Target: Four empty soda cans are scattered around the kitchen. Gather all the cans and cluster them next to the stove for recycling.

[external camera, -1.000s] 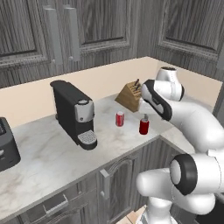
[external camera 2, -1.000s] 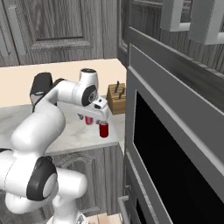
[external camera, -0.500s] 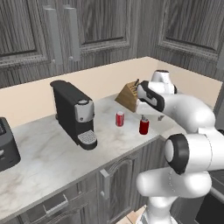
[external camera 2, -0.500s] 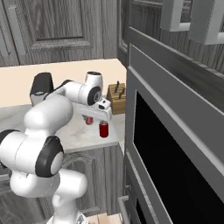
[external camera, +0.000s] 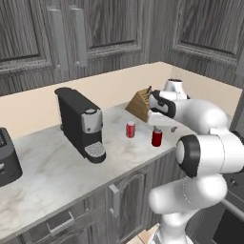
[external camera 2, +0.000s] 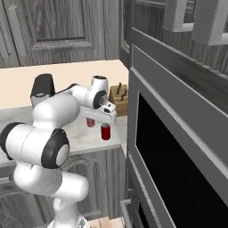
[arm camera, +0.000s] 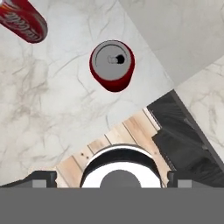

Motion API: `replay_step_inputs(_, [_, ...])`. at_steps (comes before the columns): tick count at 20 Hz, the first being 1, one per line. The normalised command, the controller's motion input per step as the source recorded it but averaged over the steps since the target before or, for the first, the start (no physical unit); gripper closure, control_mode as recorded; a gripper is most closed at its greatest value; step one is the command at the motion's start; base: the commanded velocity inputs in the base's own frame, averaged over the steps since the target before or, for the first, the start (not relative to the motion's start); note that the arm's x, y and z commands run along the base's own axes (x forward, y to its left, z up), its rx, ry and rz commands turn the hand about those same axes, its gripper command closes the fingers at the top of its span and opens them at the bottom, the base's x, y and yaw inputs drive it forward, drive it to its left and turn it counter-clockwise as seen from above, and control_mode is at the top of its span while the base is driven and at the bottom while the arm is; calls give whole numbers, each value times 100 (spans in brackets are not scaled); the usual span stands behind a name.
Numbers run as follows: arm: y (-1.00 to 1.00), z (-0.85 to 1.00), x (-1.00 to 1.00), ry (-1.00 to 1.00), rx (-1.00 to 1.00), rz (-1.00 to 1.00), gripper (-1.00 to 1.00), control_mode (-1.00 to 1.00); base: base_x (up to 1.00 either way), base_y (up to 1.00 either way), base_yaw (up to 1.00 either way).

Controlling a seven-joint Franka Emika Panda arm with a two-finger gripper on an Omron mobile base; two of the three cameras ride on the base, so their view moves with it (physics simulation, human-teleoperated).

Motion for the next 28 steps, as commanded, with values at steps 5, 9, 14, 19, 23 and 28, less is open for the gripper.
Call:
replay_step_inputs(5, [-9, -16, 20, 0, 0, 0, -100, -100, 0, 0, 0])
replay_step_inputs(9, [-3, -16, 27, 0, 0, 0, -100, -100, 0, 0, 0])
replay_step_inputs(14, [0, -20, 39, 0, 0, 0, -100, -100, 0, 0, 0])
replay_step_inputs(19, [0, -19, 36, 0, 0, 0, -100, -100, 0, 0, 0])
replay_step_inputs(23, [0, -20, 32, 0, 0, 0, -100, -100, 0, 0, 0])
replay_step_inputs(28, [-3, -19, 23, 0, 0, 0, -100, -100, 0, 0, 0])
